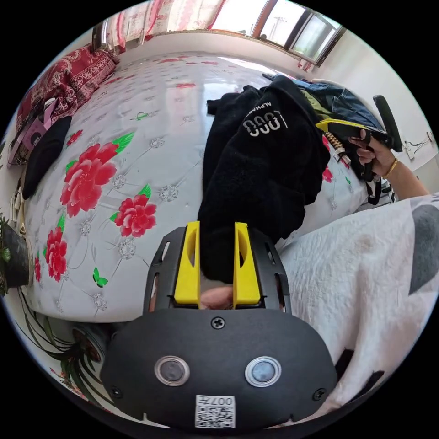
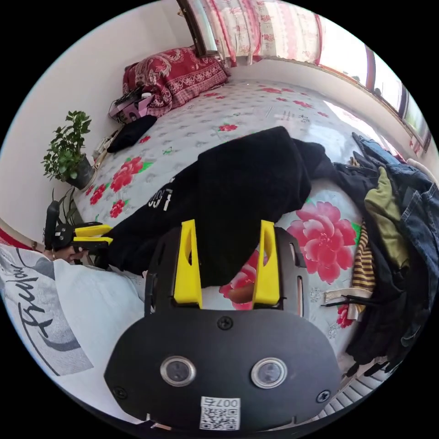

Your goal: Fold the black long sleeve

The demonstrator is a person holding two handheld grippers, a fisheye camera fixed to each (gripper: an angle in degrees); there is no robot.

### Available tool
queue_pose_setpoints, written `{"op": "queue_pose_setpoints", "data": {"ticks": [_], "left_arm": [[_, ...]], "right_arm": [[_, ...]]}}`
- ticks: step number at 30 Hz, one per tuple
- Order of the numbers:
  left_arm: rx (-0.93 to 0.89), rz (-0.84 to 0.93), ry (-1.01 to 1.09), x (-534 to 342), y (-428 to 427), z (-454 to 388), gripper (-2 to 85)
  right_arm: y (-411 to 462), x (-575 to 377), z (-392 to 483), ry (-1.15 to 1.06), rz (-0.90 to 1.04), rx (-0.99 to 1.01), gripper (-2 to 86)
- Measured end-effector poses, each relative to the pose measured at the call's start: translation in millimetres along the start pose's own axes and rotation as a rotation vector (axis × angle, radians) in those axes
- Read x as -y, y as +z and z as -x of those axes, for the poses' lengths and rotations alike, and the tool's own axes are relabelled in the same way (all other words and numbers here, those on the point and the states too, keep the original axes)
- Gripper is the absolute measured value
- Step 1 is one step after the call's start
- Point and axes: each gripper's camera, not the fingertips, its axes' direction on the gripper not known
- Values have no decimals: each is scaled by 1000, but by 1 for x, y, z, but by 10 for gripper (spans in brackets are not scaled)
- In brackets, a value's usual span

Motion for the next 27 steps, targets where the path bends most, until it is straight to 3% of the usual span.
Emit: {"op": "queue_pose_setpoints", "data": {"ticks": [4, 11, 15, 19, 23, 27], "left_arm": [[33, -5, -29, -1, -22, 7, 59], [-218, -548, -215, -37, -179, 51, 38], [-228, -821, -141, -60, -271, 43, 28], [-295, -1256, -111, -125, -386, 30, 12], [-178, -1605, -61, -192, -466, 3, 6], [-25, -1757, -68, -219, -500, -25, 0]], "right_arm": [[-1, -2, 10, -13, 62, -110, 46], [-208, -44, -29, 2, -550, 101, 2], [-333, -93, -40, 32, -874, 124, -2], [-433, -166, -27, -2, -1205, 110, -2], [-507, -235, 12, -101, -1484, -1, -3], [-535, -256, 59, -140, -1582, -169, -3]]}}
